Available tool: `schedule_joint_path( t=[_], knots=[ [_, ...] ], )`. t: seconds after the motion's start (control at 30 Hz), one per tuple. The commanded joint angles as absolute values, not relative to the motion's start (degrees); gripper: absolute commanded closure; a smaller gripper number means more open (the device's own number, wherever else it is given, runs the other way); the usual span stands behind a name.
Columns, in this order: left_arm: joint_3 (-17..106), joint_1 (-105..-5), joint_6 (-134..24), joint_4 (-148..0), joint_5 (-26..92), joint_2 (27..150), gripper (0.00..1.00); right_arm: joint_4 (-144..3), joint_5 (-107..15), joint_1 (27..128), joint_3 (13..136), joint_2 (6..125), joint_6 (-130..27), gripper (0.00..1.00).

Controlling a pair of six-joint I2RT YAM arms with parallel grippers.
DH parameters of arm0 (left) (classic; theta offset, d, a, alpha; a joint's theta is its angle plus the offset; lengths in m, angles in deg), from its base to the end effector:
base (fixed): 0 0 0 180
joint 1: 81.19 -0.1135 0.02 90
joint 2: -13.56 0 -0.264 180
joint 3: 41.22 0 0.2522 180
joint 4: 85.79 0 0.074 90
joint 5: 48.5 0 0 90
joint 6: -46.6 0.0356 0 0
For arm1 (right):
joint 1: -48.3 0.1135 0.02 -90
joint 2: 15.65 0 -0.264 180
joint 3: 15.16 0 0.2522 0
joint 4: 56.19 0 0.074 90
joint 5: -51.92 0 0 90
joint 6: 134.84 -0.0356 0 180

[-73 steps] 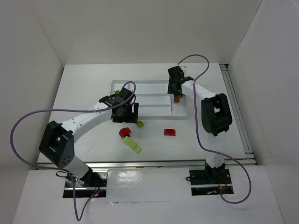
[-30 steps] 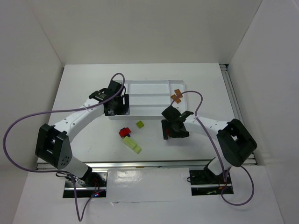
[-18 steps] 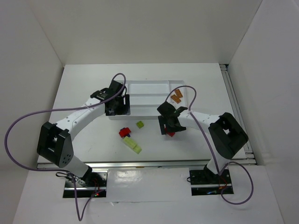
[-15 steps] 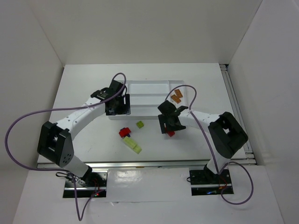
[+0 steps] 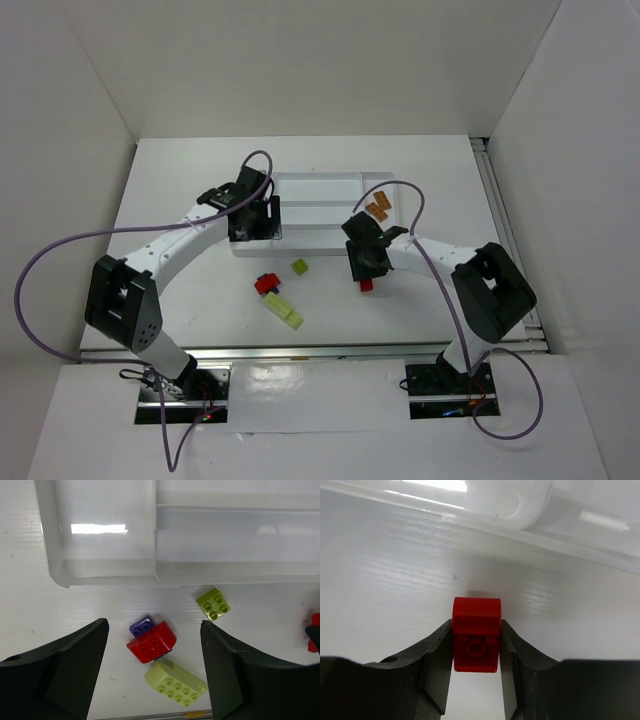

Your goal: Sort the legos into containers by color

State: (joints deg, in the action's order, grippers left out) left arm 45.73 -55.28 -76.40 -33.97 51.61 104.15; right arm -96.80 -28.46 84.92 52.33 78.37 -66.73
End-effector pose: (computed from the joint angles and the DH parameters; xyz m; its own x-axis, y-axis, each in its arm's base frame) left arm 0.3052 -0.1413 0.2716 -0.8069 -0.2041 -0.5543 -0.1178 0.9752 -0.1875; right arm 0.2496 0.1781 0.1637 -0.8861 -0.2006 -0.4179 -0.2216 0.9751 0.0020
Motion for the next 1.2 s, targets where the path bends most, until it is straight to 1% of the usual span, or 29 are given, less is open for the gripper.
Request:
schedule_joint_path(
  t=[0.0, 0.1, 0.17, 0.27, 0.33, 0.37, 0.43, 0.5, 0.53, 0.57, 0.67, 0.7, 0.77, 0.8, 0.83, 0.9, 0.97, 1.0, 1.03, 1.07, 1.13, 1.17],
  knots=[
    [48.6, -55.4, -75.5, -33.9, 54.2, 103.3, 0.15, -99.9, -26.0, 85.8, 56.7, 70.9, -67.8, 0.76],
    [49.2, -56.6, -76.0, -33.4, 55.9, 103.3, 0.15, -100.1, -24.5, 85.3, 61.3, 69.5, -67.3, 0.74],
    [49.2, -57.3, -76.0, -32.7, 57.5, 102.7, 0.15, -98.7, -24.5, 84.1, 65.2, 71.4, -66.7, 0.73],
    [49.2, -57.3, -76.5, -30.3, 62.3, 102.7, 0.15, -95.5, -25.0, 81.6, 71.0, 77.1, -66.2, 0.73],
    [48.4, -57.3, -76.5, -29.8, 63.0, 102.2, 0.15, -91.5, -25.9, 80.2, 74.3, 82.2, -65.0, 0.73],
    [47.9, -57.8, -77.1, -29.8, 63.0, 102.2, 0.15, -91.0, -25.9, 79.5, 79.4, 84.3, -64.1, 0.73],
    [46.1, -57.8, -77.7, -29.8, 61.5, 101.5, 0.15, -89.8, -25.6, 78.4, 87.4, 91.2, -63.0, 0.73],
    [44.8, -57.8, -78.3, -29.8, 60.0, 100.9, 0.19, -89.8, -25.6, 77.0, 93.1, 96.1, -62.0, 0.73],
    [44.2, -57.8, -79.2, -29.8, 60.0, 100.2, 0.2, -90.3, -26.3, 76.2, 96.0, 101.0, -62.0, 0.73],
    [42.9, -57.8, -80.2, -29.8, 59.3, 99.5, 0.2, -90.9, -26.3, 76.2, 100.9, 103.3, -61.2, 0.73],
    [41.1, -57.0, -81.6, -30.3, 58.2, 98.8, 0.2, -91.4, -26.3, 75.6, 106.6, 110.8, -61.2, 0.73],
    [40.5, -56.3, -81.6, -30.3, 58.7, 98.3, 0.2, -92.0, -26.3, 75.6, 109.7, 112.2, -61.2, 0.73],
    [40.5, -55.8, -83.2, -29.6, 58.7, 98.3, 0.2, -91.1, -26.3, 75.6, 111.4, 115.1, -61.2, 0.73],
    [39.7, -55.8, -84.3, -29.6, 56.5, 98.3, 0.2, -91.1, -26.3, 75.1, 113.1, 115.8, -61.2, 0.73],
    [39.7, -55.8, -85.0, -29.6, 56.5, 98.3, 0.2, -91.1, -25.7, 75.1, 113.9, 116.5, -61.2, 0.71],
    [38.4, -54.6, -85.7, -29.6, 55.1, 98.3, 0.2, -90.5, -26.8, 75.1, 115.9, 118.0, -61.2, 0.59],
    [37.5, -54.6, -86.2, -30.1, 55.1, 99.7, 0.2, -91.8, -27.4, 75.1, 117.8, 119.1, -61.2, 0.4],
    [37.0, -54.6, -86.9, -30.1, 54.6, 99.7, 0.2, -91.8, -26.6, 75.1, 118.5, 119.1, -61.2, 0.33],
    [36.4, -54.6, -87.7, -30.1, 54.6, 99.7, 0.2, -92.4, -26.0, 75.6, 118.5, 119.1, -61.2, 0.23],
    [36.3, -54.6, -87.7, -30.1, 54.0, 100.2, 0.19, -92.4, -24.7, 75.6, 118.5, 118.6, -61.2, 0.21],
    [35.6, -54.6, -89.1, -31.0, 52.4, 100.2, 0.17, -91.1, -24.6, 76.2, 114.4, 114.6, -61.2, 0.21],
    [34.9, -54.6, -90.4, -32.1, 51.6, 100.2, 0.17, -89.4, -23.9, 76.2, 112.4, 110.5, -61.7, 0.21]
  ],
)
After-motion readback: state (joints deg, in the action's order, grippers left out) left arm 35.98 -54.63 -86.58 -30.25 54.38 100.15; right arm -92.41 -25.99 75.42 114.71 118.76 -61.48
